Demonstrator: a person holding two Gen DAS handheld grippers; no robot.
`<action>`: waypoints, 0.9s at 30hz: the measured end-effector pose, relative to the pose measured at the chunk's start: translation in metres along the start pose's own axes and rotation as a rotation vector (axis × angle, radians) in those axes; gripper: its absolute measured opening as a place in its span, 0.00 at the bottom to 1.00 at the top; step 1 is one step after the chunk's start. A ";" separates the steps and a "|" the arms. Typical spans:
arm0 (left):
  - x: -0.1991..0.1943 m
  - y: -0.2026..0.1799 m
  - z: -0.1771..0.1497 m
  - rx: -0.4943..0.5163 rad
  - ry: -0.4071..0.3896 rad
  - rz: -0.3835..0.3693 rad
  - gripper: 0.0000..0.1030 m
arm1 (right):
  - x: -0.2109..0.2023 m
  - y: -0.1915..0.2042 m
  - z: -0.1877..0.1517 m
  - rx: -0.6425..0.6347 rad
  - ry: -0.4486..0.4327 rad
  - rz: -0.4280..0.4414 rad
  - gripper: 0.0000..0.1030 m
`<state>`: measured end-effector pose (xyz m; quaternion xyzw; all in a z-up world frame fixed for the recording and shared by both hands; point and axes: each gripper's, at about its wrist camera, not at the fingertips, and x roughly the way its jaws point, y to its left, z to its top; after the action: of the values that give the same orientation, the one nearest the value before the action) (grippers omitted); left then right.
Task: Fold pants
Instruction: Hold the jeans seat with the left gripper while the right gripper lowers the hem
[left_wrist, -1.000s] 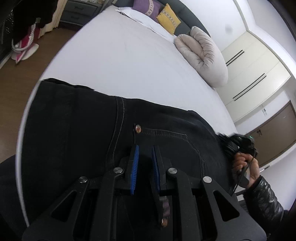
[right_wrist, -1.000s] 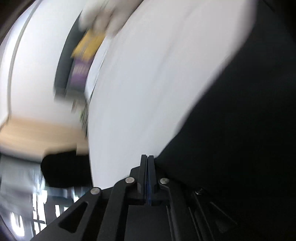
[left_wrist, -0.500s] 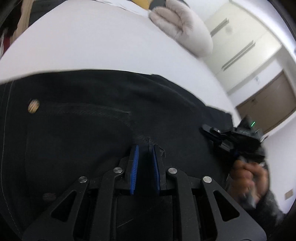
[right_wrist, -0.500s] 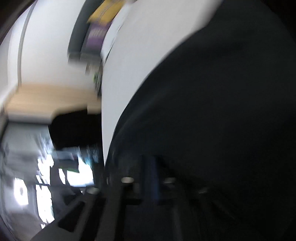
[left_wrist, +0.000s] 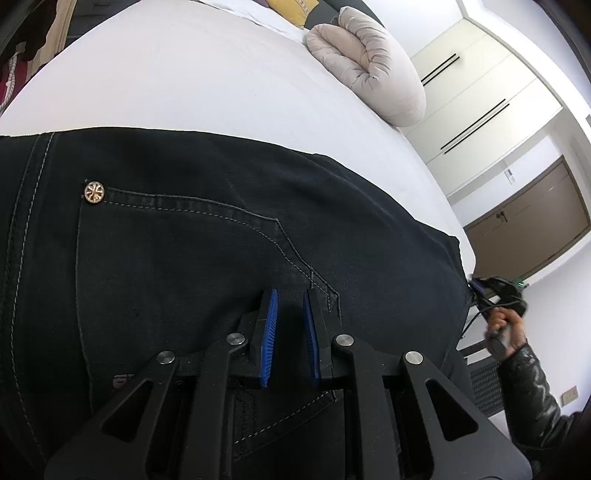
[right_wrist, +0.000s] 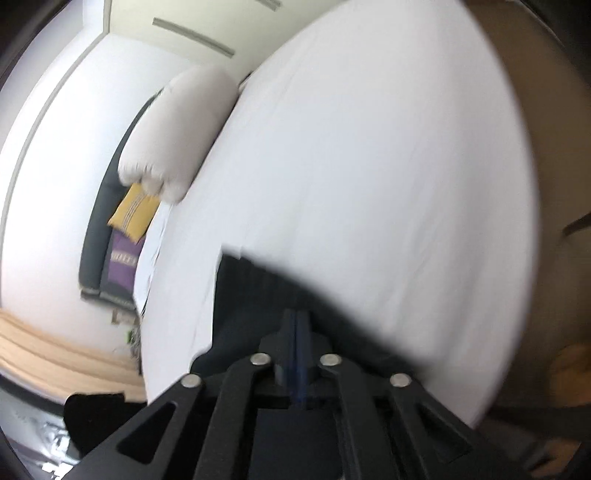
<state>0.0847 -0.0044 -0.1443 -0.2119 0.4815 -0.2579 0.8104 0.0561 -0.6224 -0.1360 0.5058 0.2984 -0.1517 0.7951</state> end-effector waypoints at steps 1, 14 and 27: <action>0.000 0.001 -0.001 -0.002 -0.002 -0.001 0.14 | -0.012 0.004 -0.002 -0.012 -0.017 0.008 0.51; -0.004 0.010 -0.007 -0.039 -0.003 -0.006 0.14 | -0.024 0.021 -0.156 0.154 0.241 0.188 0.57; -0.017 0.017 -0.003 -0.042 -0.003 0.001 0.14 | -0.018 -0.042 -0.084 0.365 0.110 0.206 0.53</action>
<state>0.0788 0.0189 -0.1444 -0.2293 0.4857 -0.2471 0.8065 -0.0074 -0.5670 -0.1805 0.6768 0.2554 -0.0933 0.6841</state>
